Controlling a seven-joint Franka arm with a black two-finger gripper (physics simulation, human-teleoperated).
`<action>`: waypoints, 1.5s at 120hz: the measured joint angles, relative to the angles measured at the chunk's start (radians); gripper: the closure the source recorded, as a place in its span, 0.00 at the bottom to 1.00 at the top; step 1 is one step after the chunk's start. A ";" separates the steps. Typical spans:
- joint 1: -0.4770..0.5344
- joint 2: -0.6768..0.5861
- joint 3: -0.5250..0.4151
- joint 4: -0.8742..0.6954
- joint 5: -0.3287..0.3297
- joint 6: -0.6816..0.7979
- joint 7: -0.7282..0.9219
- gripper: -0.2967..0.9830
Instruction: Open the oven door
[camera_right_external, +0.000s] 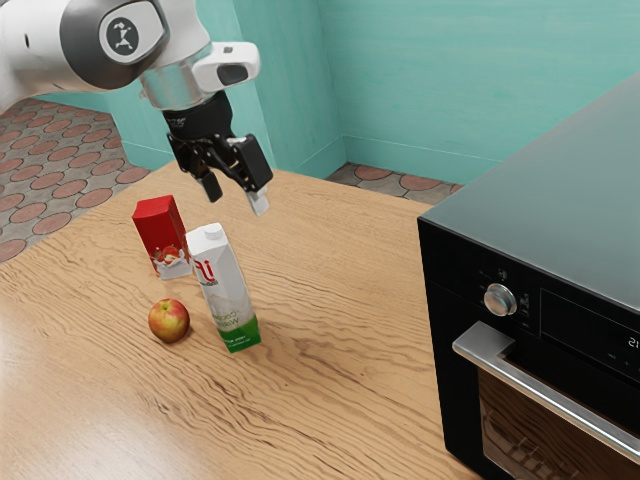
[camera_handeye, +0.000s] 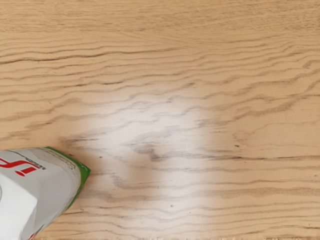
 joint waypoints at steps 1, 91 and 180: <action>0.000 0.000 0.000 0.000 0.000 -0.001 0.000 0.23; -0.166 -0.566 -0.699 -0.392 -0.121 0.193 0.818 0.23; -0.159 -0.276 -0.676 -0.459 0.075 0.492 1.109 0.23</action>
